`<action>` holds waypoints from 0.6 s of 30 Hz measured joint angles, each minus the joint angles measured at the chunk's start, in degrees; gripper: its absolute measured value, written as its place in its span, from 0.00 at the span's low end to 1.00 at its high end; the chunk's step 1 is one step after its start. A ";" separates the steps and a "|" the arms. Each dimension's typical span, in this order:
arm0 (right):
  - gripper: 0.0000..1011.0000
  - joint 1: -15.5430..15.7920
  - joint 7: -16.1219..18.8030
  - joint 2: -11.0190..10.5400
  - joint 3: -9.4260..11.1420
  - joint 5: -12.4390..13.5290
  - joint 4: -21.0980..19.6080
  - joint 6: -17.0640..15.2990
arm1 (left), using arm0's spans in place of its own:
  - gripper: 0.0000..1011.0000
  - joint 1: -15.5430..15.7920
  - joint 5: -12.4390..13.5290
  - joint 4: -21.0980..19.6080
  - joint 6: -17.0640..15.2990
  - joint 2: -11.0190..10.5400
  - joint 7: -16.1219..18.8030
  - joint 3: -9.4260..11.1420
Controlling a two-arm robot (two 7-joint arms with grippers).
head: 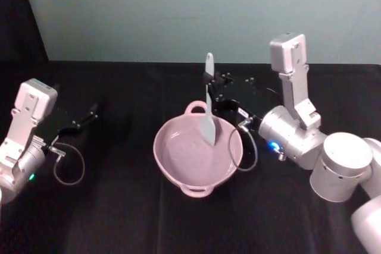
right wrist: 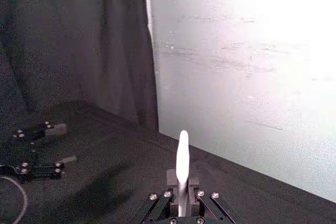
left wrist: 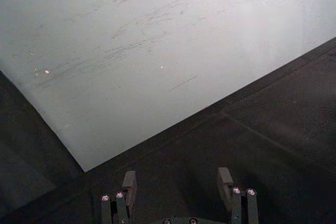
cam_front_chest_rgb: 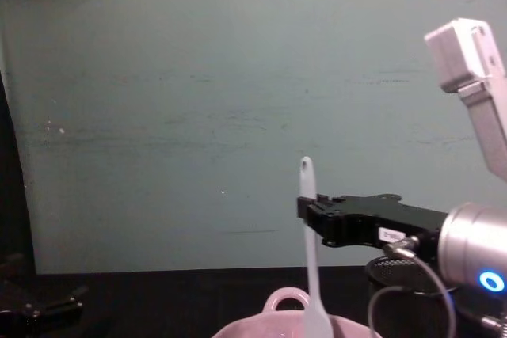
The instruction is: Use the one hand to pick up the spoon and stir the clear water in the bowl.
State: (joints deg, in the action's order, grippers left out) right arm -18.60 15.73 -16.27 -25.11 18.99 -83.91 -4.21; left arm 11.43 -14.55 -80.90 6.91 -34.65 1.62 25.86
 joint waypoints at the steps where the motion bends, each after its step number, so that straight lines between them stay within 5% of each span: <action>1: 0.11 0.16 0.00 -0.17 0.23 -0.08 -0.17 0.03 | 1.00 0.00 0.00 0.00 0.00 0.00 0.00 0.00; 7: 0.11 2.18 1.61 -2.04 2.19 0.17 -2.50 -0.63 | 1.00 0.00 0.00 0.00 0.00 0.00 0.00 0.00; 18: 0.11 7.35 6.48 -5.94 4.38 4.74 -9.56 -3.29 | 1.00 0.00 0.00 0.00 0.00 0.00 0.00 0.00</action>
State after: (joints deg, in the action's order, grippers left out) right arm -11.24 22.21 -22.22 -20.73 23.73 -93.47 -7.50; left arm 11.43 -14.55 -80.90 6.91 -34.65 1.62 25.86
